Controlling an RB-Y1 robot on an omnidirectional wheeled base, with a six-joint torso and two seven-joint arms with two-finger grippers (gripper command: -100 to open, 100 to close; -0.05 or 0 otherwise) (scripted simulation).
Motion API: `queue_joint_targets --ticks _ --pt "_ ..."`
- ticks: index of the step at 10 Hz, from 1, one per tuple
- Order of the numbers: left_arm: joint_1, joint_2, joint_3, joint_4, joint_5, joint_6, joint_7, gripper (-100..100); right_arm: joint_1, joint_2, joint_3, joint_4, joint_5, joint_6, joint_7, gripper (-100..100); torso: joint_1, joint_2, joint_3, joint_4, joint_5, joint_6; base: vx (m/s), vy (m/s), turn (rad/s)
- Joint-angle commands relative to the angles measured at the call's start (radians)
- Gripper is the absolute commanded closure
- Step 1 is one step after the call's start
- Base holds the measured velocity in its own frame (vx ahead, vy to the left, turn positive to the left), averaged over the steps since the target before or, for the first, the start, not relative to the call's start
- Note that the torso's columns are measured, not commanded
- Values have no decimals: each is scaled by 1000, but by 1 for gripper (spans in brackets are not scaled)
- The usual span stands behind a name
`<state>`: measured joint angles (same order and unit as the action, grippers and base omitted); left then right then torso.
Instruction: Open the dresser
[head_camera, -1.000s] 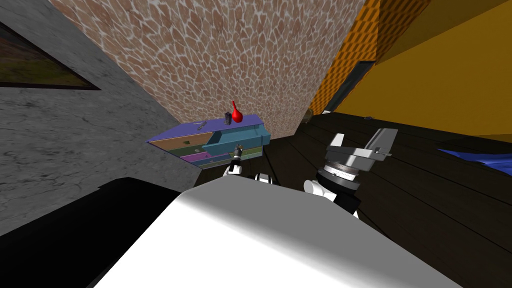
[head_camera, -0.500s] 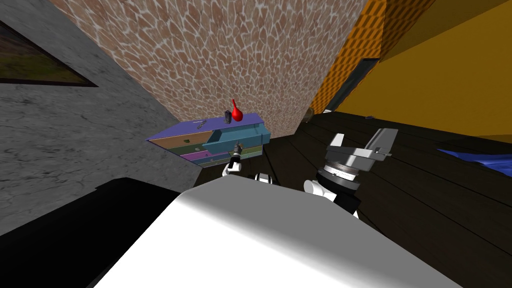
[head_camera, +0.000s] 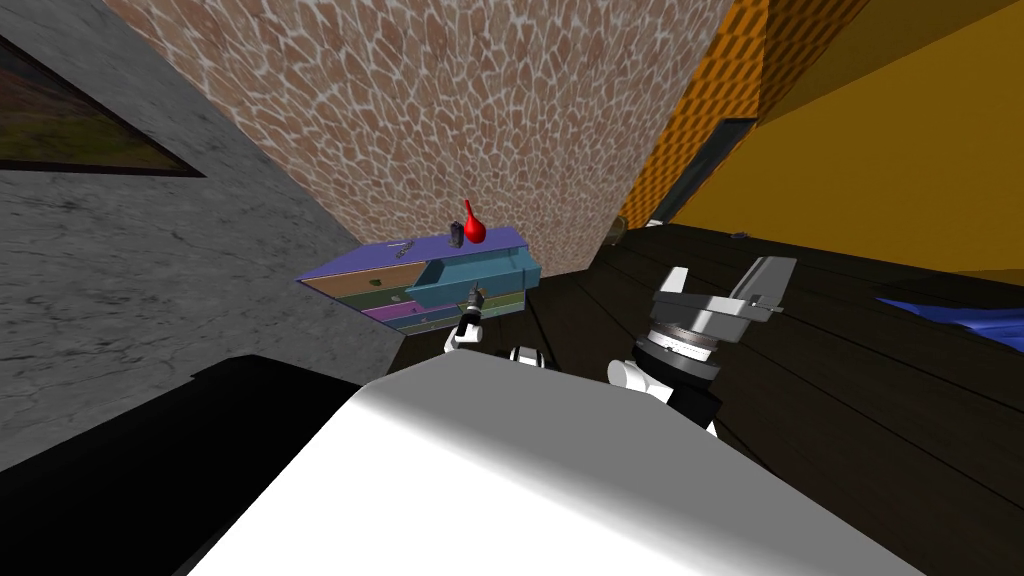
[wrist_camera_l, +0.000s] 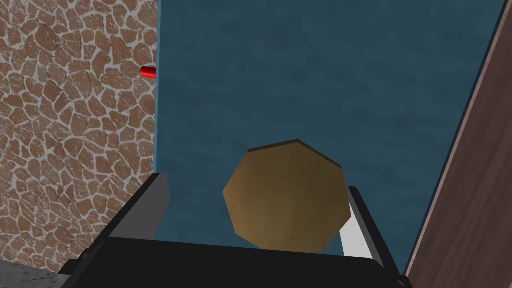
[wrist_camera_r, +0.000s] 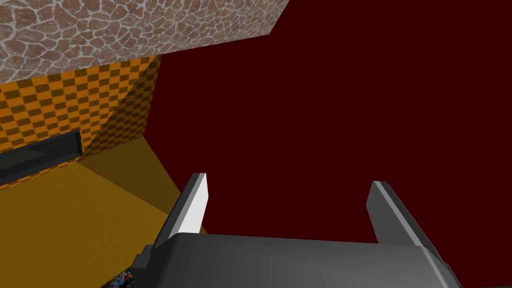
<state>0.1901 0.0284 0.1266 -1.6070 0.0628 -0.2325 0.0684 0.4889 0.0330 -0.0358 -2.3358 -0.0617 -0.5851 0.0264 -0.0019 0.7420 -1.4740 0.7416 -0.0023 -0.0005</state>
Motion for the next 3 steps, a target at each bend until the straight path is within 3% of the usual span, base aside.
queue_joint_targets --ticks 1,3 --pt "1 0 0 2 0 1 0 0 0 0 0 0 0 0 0 0 1 -1 -1 -1 1 0 0 0 0" --pt "2 -1 -1 3 0 3 0 0 0 0 0 0 0 0 0 0 1 -3 -1 -2 1 0 0 0 0"
